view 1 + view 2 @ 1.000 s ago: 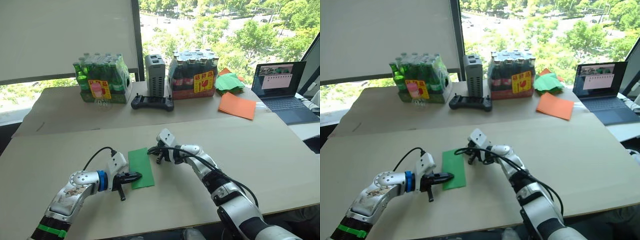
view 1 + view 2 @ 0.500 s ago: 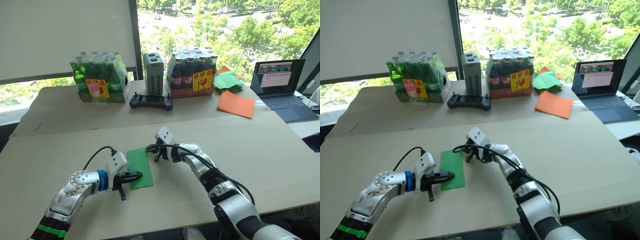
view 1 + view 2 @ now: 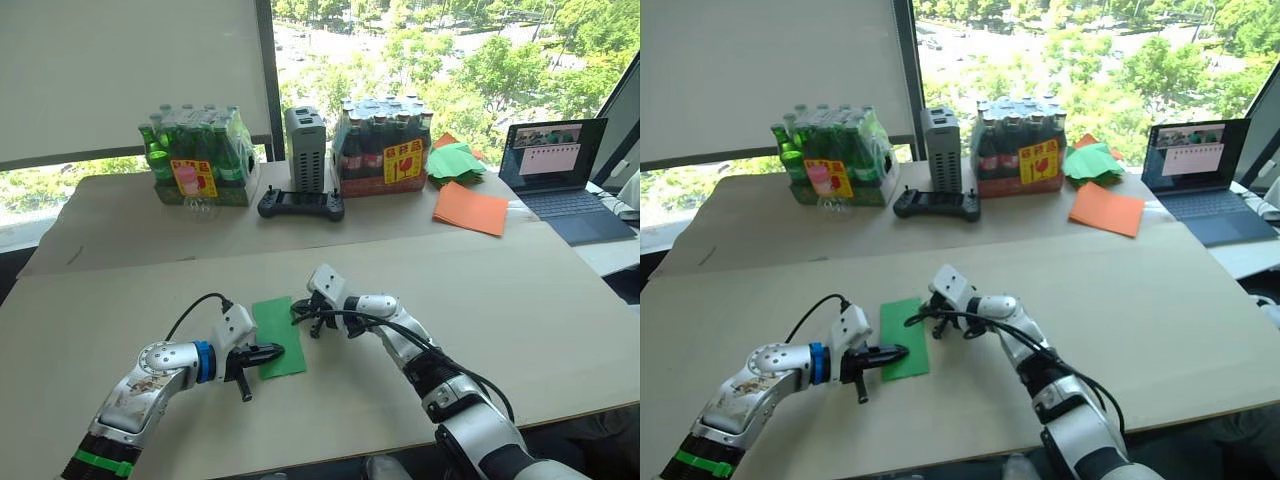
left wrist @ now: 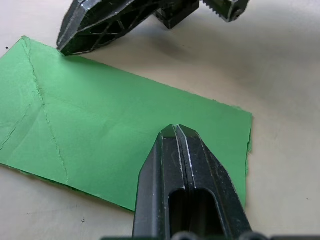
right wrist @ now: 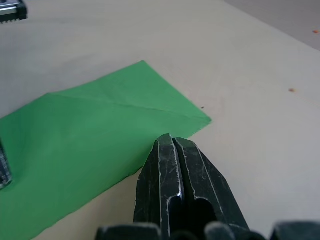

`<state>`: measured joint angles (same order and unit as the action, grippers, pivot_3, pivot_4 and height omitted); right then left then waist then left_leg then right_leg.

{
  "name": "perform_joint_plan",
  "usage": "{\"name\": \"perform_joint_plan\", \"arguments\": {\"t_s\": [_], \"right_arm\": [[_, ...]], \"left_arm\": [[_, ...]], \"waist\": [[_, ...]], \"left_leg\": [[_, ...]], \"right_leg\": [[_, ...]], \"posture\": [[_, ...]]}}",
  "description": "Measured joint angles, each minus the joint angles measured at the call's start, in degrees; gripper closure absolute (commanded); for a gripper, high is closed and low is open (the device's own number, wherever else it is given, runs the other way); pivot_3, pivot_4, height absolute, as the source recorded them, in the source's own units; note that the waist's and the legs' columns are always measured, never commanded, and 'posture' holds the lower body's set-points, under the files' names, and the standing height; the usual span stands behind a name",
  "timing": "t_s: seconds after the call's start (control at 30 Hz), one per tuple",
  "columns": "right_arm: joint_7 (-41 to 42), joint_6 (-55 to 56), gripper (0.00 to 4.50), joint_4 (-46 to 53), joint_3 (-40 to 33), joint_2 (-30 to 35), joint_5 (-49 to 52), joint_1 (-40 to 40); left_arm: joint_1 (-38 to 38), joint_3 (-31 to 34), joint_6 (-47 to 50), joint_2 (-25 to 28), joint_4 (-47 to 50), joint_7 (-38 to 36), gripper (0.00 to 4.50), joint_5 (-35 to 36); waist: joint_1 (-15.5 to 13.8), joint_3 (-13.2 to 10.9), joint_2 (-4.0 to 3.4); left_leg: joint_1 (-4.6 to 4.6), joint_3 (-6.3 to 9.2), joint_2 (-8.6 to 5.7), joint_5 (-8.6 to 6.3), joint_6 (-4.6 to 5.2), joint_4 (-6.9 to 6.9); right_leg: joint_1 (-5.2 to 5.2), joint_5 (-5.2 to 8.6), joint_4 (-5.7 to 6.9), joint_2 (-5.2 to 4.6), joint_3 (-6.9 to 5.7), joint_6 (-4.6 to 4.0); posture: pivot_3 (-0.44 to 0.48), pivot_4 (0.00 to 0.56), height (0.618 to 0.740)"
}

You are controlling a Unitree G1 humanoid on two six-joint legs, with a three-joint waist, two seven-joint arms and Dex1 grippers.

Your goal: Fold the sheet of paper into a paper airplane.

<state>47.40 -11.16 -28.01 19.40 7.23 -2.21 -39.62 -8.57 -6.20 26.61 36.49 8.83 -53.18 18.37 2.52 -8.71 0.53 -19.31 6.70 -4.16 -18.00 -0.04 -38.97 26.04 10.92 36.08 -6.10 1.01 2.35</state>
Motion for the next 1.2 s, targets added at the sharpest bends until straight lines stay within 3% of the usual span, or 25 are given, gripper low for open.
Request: {"name": "perform_joint_plan", "arguments": {"t_s": [0.53, 1.2], "right_arm": [[5.69, -13.07, 4.47, 23.79, 6.21, 5.64, 0.82, 10.58], [7.13, -20.8, 4.47, 38.04, 8.43, 12.55, 4.47, 17.5]], "left_arm": [[-0.56, -0.21, -0.04, -0.02, -0.59, -0.12, 4.5, -0.03], [-1.85, -0.78, -0.15, -0.02, -1.85, -0.4, 4.5, -0.16]], "waist": [[-0.18, 0.01, 0.02], [-0.53, 0.04, 0.07]], "left_leg": [[0.02, -0.1, 0.02, -0.02, 0.03, -0.01], [0.04, -0.15, 0.04, -0.03, 0.06, -0.03]], "right_leg": [[-0.01, 0.0, -0.01, 0.0, 0.0, 0.0], [-0.08, 0.0, -0.05, 0.0, -0.01, 0.01]], "posture": [[0.0, 0.15, 0.724], [0.0, 0.15, 0.724]]}}
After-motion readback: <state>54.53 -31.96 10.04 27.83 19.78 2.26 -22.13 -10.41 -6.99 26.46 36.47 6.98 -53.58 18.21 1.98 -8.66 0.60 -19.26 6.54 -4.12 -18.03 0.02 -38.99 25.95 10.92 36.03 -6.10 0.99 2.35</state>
